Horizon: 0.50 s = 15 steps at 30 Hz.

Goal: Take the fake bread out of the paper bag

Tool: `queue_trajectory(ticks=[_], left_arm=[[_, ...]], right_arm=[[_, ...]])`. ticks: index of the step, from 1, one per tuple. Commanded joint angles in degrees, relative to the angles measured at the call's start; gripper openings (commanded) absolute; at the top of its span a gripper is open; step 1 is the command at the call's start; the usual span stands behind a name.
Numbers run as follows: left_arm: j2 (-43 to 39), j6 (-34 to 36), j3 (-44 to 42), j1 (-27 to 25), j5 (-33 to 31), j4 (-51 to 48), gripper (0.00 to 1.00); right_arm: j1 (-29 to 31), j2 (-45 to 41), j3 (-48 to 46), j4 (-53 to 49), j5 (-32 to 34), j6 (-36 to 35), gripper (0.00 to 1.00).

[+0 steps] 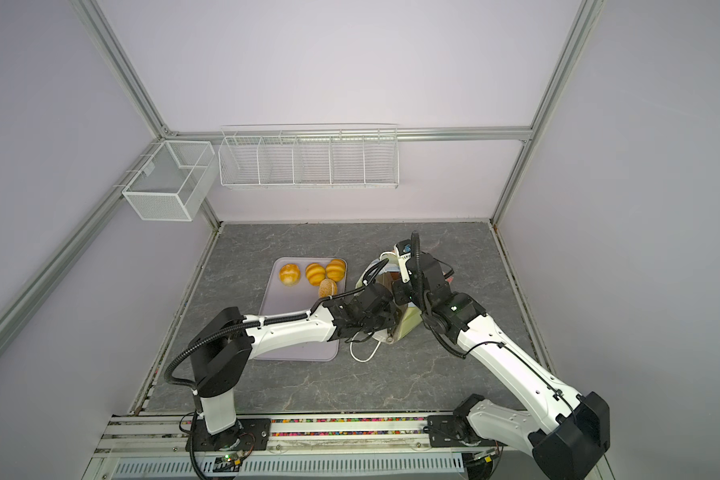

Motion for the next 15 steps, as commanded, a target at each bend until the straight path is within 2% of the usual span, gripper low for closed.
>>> queue_trajectory(ticks=[1,8,13,15], left_arm=[[1.7,-0.2,1.9,0.5,0.9,-1.9,0.35],[-0.5,-0.1,1.3,0.6,0.3,-2.6,0.04],[-2.6,1.9,0.0,0.9,0.7,-1.9,0.01],[-3.3,2.5,0.0,0.9,0.7,-2.1,0.04]], right_arm=[[1.6,-0.6,0.0,1.1,-4.3,0.8,0.07],[1.6,-0.9,-0.4,1.0,-3.5,0.4,0.07],[1.5,-1.0,-0.6,0.9,-3.1,0.3,0.07],[1.5,-1.0,-0.6,0.9,-3.2,0.2,0.07]])
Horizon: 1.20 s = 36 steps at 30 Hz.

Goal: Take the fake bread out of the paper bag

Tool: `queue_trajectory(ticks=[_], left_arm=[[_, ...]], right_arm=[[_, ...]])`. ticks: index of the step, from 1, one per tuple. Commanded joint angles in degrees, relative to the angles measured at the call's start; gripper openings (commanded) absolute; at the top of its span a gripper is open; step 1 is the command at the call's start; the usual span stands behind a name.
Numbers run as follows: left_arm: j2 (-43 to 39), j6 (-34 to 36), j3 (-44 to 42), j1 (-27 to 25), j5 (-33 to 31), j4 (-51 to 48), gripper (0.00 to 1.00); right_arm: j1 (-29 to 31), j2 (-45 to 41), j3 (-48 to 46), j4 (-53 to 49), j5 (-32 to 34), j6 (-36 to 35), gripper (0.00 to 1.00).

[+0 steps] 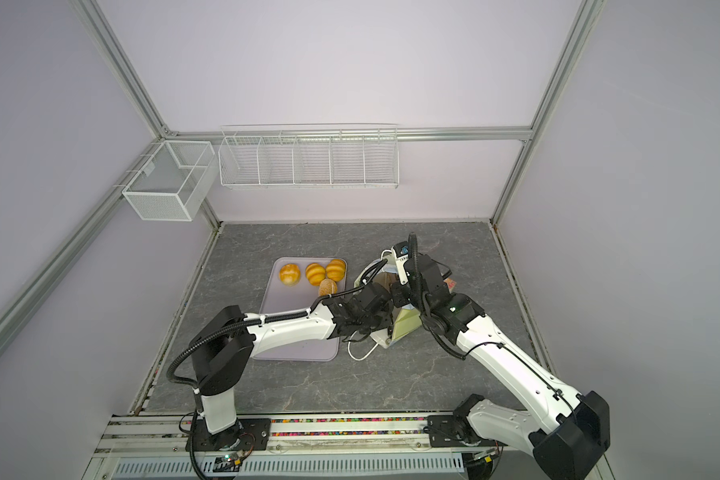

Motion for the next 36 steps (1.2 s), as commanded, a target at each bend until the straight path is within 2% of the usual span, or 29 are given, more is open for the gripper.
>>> queue_trajectory(ticks=[1,3,11,14,25,36], left_arm=[[-3.4,2.2,-0.1,-0.1,0.0,1.2,0.09],[-4.0,3.1,0.0,-0.1,0.1,0.9,0.21],[-5.7,6.2,-0.6,-0.8,-1.2,0.7,0.53],[-5.0,6.3,0.0,-1.4,-1.9,-1.4,0.61],[-2.5,5.3,0.7,-2.7,-2.3,-1.7,0.73],[-0.4,5.0,0.2,-3.3,-1.6,2.6,0.71]], right_arm=[[0.8,-1.0,-0.5,1.5,-2.9,0.5,0.07],[0.9,-1.0,-0.5,1.6,-3.1,0.5,0.07],[0.5,-1.8,-1.3,2.7,-6.6,-2.2,0.07],[-0.1,-2.5,-1.7,3.3,-8.4,-2.8,0.07],[-2.5,-4.9,-4.3,5.2,-15.3,-3.1,0.07],[-2.8,-3.9,-2.9,4.3,-14.4,-1.1,0.07]])
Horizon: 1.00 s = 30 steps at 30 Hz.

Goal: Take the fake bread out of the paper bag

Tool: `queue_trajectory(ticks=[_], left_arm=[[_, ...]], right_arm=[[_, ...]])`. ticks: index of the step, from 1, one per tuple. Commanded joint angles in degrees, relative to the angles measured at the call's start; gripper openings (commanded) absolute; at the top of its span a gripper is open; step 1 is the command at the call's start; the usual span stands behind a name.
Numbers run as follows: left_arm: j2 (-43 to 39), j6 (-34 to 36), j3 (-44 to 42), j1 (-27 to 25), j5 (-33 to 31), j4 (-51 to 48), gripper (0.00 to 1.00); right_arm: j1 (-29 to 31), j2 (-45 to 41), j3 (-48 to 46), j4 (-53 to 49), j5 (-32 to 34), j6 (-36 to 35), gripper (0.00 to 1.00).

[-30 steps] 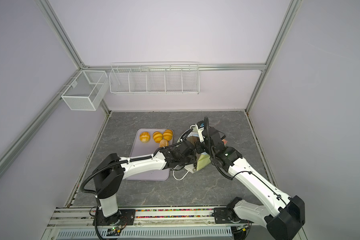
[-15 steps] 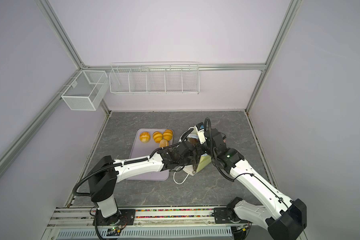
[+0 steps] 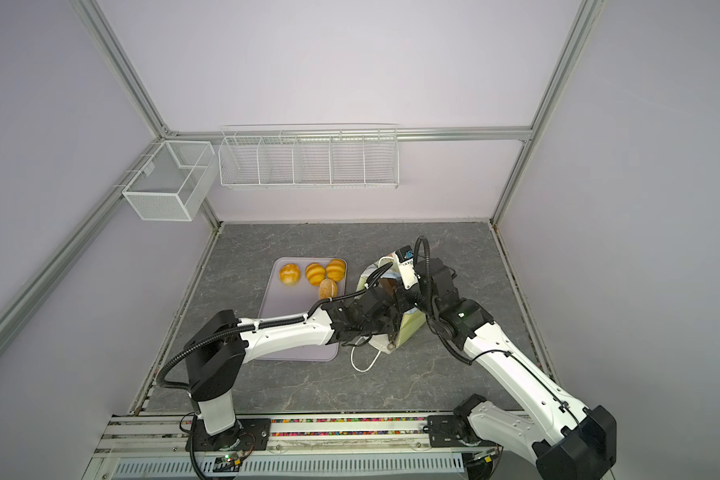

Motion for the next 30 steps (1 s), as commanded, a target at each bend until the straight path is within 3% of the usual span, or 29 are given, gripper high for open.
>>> queue_trajectory(ticks=[1,13,17,19,25,30], left_arm=[[1.7,-0.3,0.5,-0.7,0.0,3.0,0.71],[6.8,-0.1,4.6,-0.9,2.5,1.0,0.73],[7.0,-0.4,4.6,-0.9,1.5,1.8,0.68],[6.8,-0.8,4.3,-1.0,0.6,1.8,0.62],[5.4,-1.0,3.5,-1.1,-1.6,1.5,0.28],[3.9,-1.6,1.9,-1.1,-2.6,1.9,0.10]], right_arm=[[0.7,-0.2,0.9,2.0,-3.0,1.2,0.07],[0.4,-0.9,1.9,0.9,-3.3,1.3,0.07],[0.3,-1.4,1.7,0.8,-3.4,1.1,0.07],[0.3,-1.6,1.5,0.8,-3.4,1.1,0.07],[0.2,-2.2,0.8,0.8,-2.9,0.8,0.07],[0.0,-2.6,0.3,0.8,-2.3,0.6,0.07]])
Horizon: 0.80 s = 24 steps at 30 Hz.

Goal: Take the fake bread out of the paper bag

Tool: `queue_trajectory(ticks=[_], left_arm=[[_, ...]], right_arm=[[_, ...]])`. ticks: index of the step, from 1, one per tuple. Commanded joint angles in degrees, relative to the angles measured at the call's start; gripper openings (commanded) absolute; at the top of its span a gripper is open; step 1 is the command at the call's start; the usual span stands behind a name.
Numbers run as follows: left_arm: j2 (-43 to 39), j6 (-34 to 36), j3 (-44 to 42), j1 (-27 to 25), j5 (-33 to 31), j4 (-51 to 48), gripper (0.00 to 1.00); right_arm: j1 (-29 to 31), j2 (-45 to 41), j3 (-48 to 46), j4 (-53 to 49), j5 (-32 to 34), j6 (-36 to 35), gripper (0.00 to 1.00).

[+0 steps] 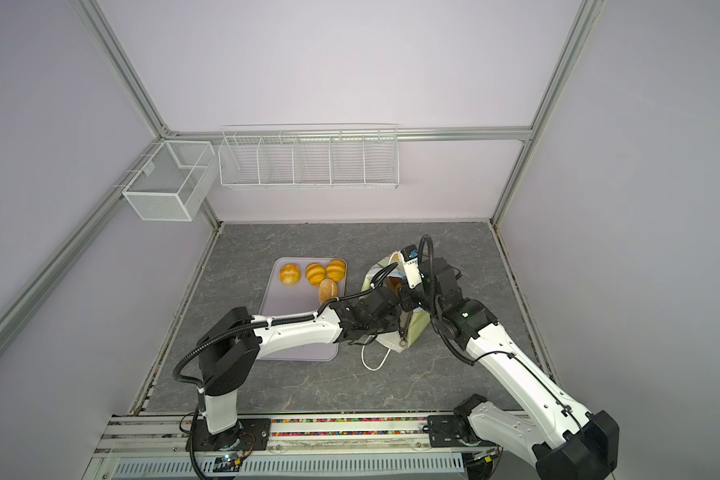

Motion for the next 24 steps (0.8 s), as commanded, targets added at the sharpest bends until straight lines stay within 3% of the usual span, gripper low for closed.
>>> queue_trajectory(ticks=[1,3,6,8,17,24], left_arm=[[-0.4,-0.5,-0.8,-1.0,-1.9,0.3,0.09],[-1.2,-0.2,-1.1,-1.0,-2.5,0.2,0.10],[-2.2,0.7,-1.5,-1.0,-2.7,0.8,0.34],[-2.8,1.2,-1.7,-1.2,-2.6,0.9,0.40],[-8.6,3.2,-12.3,-2.4,-5.3,11.0,0.54],[-8.8,7.8,-11.6,-4.0,-6.6,10.6,0.63]], right_arm=[[1.3,-1.7,-0.2,3.1,-4.1,1.2,0.07],[1.3,-1.7,-0.3,3.1,-4.0,1.2,0.07],[1.2,-1.6,-0.3,3.1,-4.1,1.1,0.07],[1.3,-1.6,-0.4,3.2,-4.2,1.0,0.07],[-0.1,-2.8,-0.5,3.3,-5.2,0.4,0.06],[-1.6,-3.2,-0.2,2.7,-6.5,0.9,0.07]])
